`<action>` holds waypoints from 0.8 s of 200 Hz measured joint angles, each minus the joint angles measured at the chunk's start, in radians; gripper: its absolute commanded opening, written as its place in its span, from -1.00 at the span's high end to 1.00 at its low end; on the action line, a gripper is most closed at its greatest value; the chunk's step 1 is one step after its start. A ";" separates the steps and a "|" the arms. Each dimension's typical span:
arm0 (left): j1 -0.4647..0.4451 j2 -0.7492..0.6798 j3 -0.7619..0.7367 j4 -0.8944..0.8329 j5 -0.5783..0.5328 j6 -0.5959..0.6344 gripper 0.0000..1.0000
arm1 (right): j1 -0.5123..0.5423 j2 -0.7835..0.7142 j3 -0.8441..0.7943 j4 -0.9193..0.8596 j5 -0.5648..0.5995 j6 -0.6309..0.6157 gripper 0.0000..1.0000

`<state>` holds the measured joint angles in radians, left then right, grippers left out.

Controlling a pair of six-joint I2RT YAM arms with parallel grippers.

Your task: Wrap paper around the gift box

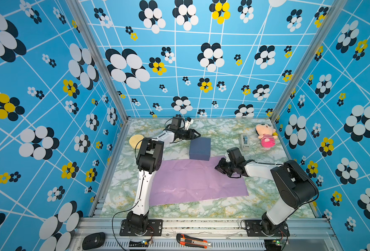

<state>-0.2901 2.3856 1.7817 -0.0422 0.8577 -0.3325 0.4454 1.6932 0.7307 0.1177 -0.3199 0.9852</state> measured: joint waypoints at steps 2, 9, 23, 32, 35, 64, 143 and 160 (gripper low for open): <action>0.000 -0.002 -0.003 0.002 0.004 0.000 -0.04 | 0.000 0.000 0.000 0.002 0.001 0.000 0.97; -0.003 -0.009 -0.015 0.006 0.012 0.001 -0.03 | 0.000 0.002 0.000 0.006 0.002 0.002 0.97; -0.009 -0.022 -0.035 0.014 0.029 0.004 -0.03 | 0.000 0.006 0.000 0.016 0.005 0.003 0.98; -0.014 -0.029 -0.047 0.017 0.037 0.005 -0.02 | 0.000 0.008 0.000 0.022 0.007 0.003 0.98; -0.017 -0.033 -0.053 0.018 0.041 0.005 -0.02 | 0.000 0.008 0.000 0.024 0.008 0.003 0.99; -0.040 -0.079 -0.117 0.021 0.073 0.021 -0.01 | 0.000 0.011 0.000 0.029 0.011 0.003 1.00; -0.072 -0.267 -0.289 -0.016 0.064 0.121 0.00 | -0.001 -0.005 -0.005 0.021 0.044 0.002 0.64; -0.070 -0.290 -0.297 -0.051 0.002 0.117 0.00 | -0.003 -0.051 -0.013 -0.039 0.072 -0.015 0.48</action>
<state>-0.3603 2.0956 1.4849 -0.0933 0.8593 -0.2157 0.4423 1.6417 0.7181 0.0792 -0.2481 0.9699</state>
